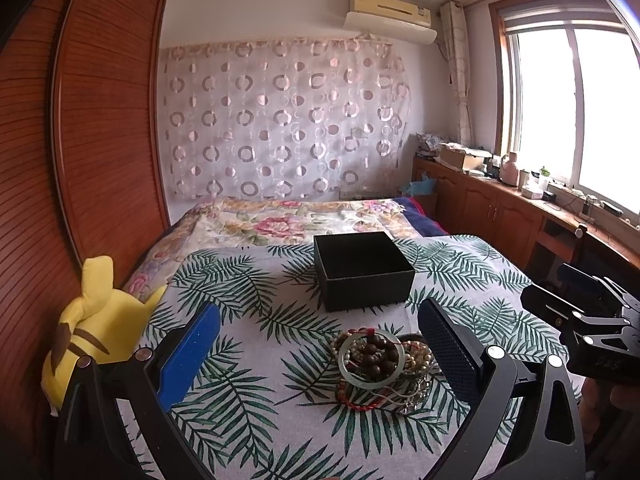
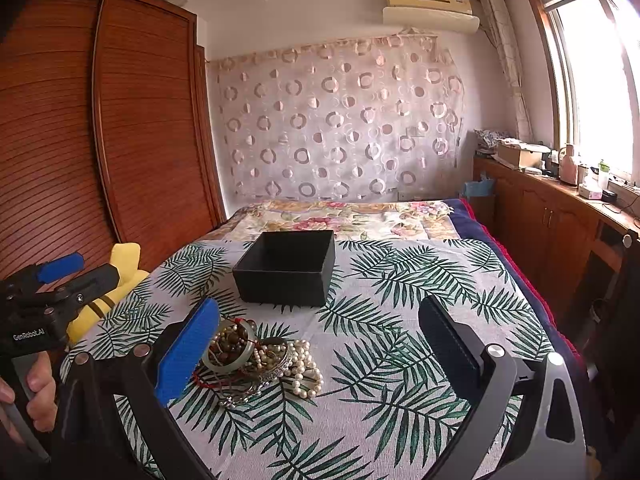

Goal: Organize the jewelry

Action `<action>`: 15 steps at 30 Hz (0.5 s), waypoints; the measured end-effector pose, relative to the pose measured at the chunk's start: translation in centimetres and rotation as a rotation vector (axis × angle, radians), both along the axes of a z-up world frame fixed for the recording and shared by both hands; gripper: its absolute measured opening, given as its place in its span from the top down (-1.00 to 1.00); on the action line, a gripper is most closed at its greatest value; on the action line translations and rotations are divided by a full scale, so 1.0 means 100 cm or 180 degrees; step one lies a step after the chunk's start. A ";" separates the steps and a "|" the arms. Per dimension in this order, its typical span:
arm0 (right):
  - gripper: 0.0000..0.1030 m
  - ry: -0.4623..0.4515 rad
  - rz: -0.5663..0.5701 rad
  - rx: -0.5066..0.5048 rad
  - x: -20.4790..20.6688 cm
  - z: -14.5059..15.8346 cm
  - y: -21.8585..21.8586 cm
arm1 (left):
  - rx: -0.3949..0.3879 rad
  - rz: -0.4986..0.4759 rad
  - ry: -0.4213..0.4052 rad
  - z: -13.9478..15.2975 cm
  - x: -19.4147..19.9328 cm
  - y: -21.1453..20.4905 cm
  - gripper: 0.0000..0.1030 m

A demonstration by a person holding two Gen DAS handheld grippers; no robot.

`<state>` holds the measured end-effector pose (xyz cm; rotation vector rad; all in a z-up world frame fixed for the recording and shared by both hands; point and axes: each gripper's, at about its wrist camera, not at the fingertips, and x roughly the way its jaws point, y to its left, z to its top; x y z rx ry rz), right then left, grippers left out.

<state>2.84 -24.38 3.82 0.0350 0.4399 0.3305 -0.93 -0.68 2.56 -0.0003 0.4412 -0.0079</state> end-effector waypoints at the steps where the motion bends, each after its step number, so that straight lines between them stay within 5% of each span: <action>1: -0.95 0.0000 -0.0001 -0.0001 0.000 0.000 0.000 | 0.0000 0.0000 -0.0003 0.000 0.000 0.000 -0.86; 15: -0.95 -0.0004 0.0006 -0.0001 -0.001 0.001 -0.001 | -0.0009 -0.0003 -0.0025 0.008 -0.002 -0.001 -0.86</action>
